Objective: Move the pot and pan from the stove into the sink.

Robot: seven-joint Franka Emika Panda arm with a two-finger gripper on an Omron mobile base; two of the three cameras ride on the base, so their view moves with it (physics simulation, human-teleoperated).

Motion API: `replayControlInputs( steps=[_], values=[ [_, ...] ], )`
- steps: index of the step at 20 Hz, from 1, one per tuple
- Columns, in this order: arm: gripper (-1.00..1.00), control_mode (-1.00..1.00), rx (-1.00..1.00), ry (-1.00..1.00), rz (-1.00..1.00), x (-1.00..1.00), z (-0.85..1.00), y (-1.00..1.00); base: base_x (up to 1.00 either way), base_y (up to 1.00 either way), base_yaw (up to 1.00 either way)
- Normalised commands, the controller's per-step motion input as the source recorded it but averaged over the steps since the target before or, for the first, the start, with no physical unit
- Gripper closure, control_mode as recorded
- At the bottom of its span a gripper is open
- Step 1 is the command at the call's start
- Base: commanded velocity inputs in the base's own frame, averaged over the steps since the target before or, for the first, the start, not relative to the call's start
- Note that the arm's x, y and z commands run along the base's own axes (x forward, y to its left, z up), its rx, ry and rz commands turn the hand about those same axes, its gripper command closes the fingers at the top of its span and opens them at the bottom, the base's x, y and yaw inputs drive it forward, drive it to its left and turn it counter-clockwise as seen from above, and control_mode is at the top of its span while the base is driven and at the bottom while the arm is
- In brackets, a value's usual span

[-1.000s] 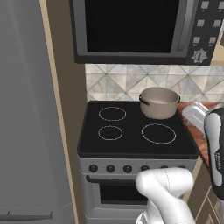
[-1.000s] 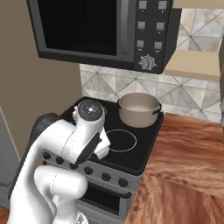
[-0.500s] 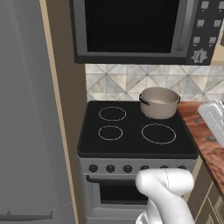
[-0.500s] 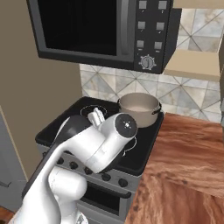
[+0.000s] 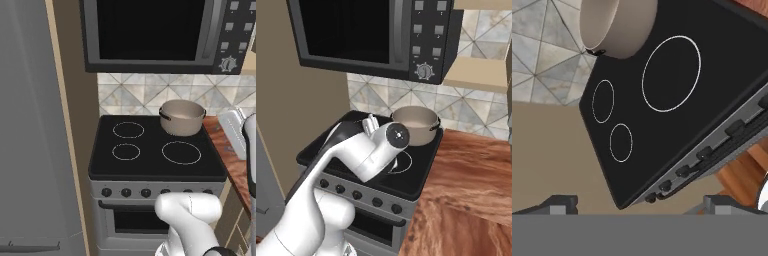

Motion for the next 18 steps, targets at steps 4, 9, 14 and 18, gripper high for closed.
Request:
replayControlInputs(
  steps=[4,9,14,18],
  values=[
    [-1.00,-1.00,0.00,0.05,-0.02,0.50,0.00,0.00,0.00,0.00,0.00],
    [-1.00,-1.00,0.01,0.00,0.00,0.03,0.00,-0.03,0.00,0.00,0.00],
    [-1.00,-1.00,0.01,0.02,-0.11,0.37,0.00,-0.14,0.00,0.00,0.00],
    [-1.00,-1.00,0.00,0.01,-0.24,0.18,-0.02,-0.03,0.00,0.00,0.00]
  ],
)
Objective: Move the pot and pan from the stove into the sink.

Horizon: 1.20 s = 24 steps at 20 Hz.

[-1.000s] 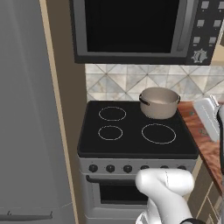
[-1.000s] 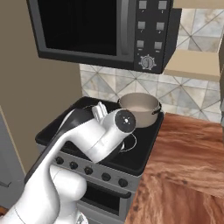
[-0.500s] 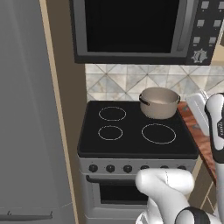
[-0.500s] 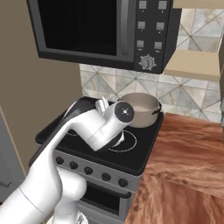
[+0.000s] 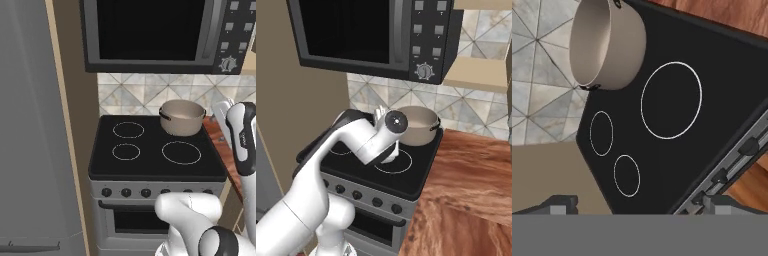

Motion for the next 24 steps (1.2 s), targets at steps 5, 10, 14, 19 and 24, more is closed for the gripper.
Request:
replayControlInputs(
  steps=[5,10,14,19,24],
  values=[
    [-1.00,-1.00,-0.03,0.00,-0.09,0.02,-0.03,0.00,0.00,0.00,0.00],
    [-1.00,-1.00,0.00,0.01,0.00,0.38,-0.01,-0.07,0.00,0.00,0.00],
    [-1.00,-1.00,0.00,0.01,0.00,0.42,-0.06,-0.16,0.00,0.00,0.00],
    [-1.00,-1.00,0.00,0.00,0.00,0.03,-0.01,-0.03,0.00,0.00,0.00],
    [-1.00,-1.00,0.00,0.00,0.00,0.25,-0.15,-0.04,0.00,0.00,0.00]
  ],
)
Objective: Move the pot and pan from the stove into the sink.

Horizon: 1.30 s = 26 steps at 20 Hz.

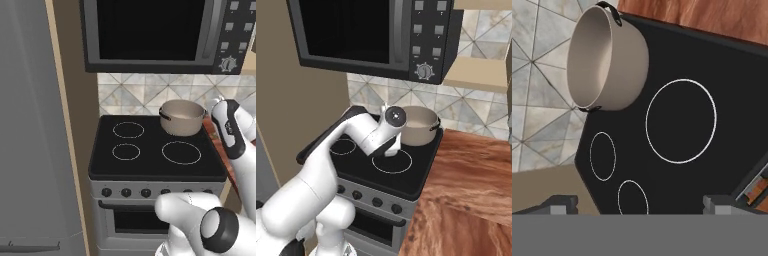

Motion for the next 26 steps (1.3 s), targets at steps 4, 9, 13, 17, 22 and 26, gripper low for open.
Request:
replayControlInputs(
  steps=[4,9,13,17,22,26],
  values=[
    [-1.00,-1.00,0.00,0.00,0.00,0.36,-0.19,-0.21,0.00,0.00,0.00],
    [-1.00,-1.00,0.00,0.00,0.00,0.37,-0.19,-0.26,0.00,0.00,0.00],
    [-1.00,-1.00,0.00,0.00,0.00,0.45,-0.14,-0.22,0.00,0.00,0.00],
    [-1.00,-1.00,0.00,0.01,0.00,0.44,-0.11,-0.15,0.00,0.00,0.00],
    [-1.00,-1.00,0.00,0.01,0.00,0.43,-0.15,-0.12,0.00,0.00,0.00],
    [-1.00,-1.00,0.00,0.00,0.00,0.41,-0.13,-0.07,0.00,0.00,0.00]
  ],
)
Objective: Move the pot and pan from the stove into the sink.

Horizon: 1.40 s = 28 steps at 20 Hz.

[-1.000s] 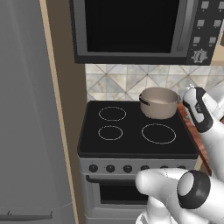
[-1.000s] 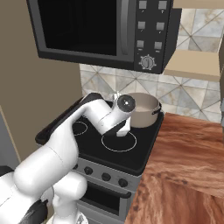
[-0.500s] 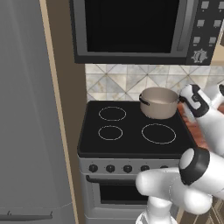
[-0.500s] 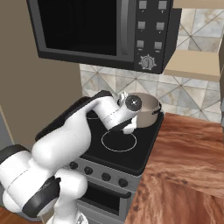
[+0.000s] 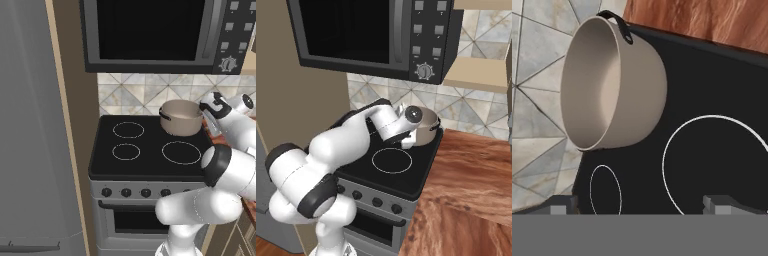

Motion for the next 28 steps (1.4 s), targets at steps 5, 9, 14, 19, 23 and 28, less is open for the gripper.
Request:
replayControlInputs(
  steps=[5,9,14,19,23,28],
  values=[
    [-1.00,-1.00,0.00,0.00,0.00,0.39,-0.19,-0.02,0.00,0.00,0.00],
    [-1.00,-1.00,0.00,0.00,0.00,0.31,-0.09,0.00,0.00,0.00,0.00],
    [-1.00,-1.00,0.00,0.00,0.00,0.37,-0.14,0.00,0.00,0.00,0.00],
    [-1.00,-1.00,-0.02,0.00,0.00,0.23,-0.27,-0.01,0.00,0.00,0.00],
    [-1.00,-1.00,-0.03,0.00,0.00,0.21,-0.32,-0.02,0.00,0.00,0.00],
    [-1.00,-1.00,-0.05,0.01,0.00,0.28,-0.31,-0.01,0.00,0.00,0.00]
  ],
)
